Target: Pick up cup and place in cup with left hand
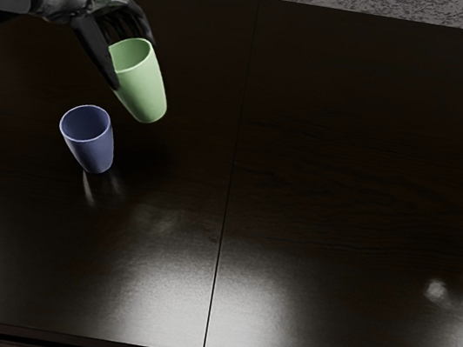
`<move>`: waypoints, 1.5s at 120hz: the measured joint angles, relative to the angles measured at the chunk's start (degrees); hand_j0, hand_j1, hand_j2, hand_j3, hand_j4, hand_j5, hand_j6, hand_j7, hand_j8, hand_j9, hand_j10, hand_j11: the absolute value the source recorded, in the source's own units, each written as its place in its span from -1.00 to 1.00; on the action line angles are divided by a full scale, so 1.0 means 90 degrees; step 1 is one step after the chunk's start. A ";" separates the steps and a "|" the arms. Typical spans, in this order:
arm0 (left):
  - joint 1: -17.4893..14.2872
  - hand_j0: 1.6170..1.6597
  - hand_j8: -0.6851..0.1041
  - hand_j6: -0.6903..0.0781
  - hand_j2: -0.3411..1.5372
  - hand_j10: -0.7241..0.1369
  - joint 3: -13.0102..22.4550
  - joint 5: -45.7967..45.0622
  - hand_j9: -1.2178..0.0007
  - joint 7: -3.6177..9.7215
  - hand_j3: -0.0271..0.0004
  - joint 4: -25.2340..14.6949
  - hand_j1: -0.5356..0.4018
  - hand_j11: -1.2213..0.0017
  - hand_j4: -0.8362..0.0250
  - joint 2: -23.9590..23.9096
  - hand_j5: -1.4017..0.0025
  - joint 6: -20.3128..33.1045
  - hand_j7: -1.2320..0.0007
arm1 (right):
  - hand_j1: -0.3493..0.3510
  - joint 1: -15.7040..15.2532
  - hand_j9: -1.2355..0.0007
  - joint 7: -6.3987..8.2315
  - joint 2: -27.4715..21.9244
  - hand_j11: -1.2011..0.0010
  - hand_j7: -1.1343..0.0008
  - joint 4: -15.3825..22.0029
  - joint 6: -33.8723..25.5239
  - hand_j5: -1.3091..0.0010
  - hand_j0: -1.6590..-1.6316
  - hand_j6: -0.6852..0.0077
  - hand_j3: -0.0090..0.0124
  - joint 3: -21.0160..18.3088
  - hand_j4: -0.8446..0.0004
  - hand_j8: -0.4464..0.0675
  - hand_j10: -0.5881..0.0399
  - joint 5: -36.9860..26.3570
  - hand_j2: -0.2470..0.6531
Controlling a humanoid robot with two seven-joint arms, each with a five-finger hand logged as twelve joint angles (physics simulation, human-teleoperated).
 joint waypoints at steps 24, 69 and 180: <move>-0.0096 0.84 -0.14 -0.04 -0.44 -0.44 -0.0008 -0.0026 -0.06 0.0000 0.97 -0.0004 -0.15 -0.06 -0.12 0.0296 0.07 -0.0201 -0.05 | -1.00 0.0000 1.00 0.0000 0.0000 1.00 1.00 0.0000 0.0000 1.00 -0.93 0.98 -0.16 0.0000 1.00 0.74 0.87 -0.0003 -0.45; -0.0145 0.83 -0.12 -0.03 -0.46 -0.44 0.0001 -0.0118 -0.06 0.0000 0.97 -0.0005 -0.14 -0.06 -0.11 0.0753 0.06 -0.0616 -0.06 | -1.00 0.0000 1.00 0.0000 0.0000 1.00 1.00 0.0000 0.0000 1.00 -0.93 0.98 -0.16 0.0000 1.00 0.74 0.87 -0.0001 -0.45; -0.0097 0.84 -0.12 -0.03 -0.45 -0.44 0.0336 -0.0086 -0.06 0.0000 0.97 0.0006 -0.15 -0.06 -0.12 0.1096 0.06 -0.1041 -0.06 | -1.00 0.0000 1.00 0.0000 0.0000 1.00 1.00 0.0000 0.0000 1.00 -0.93 0.98 -0.16 0.0000 1.00 0.74 0.87 0.0000 -0.45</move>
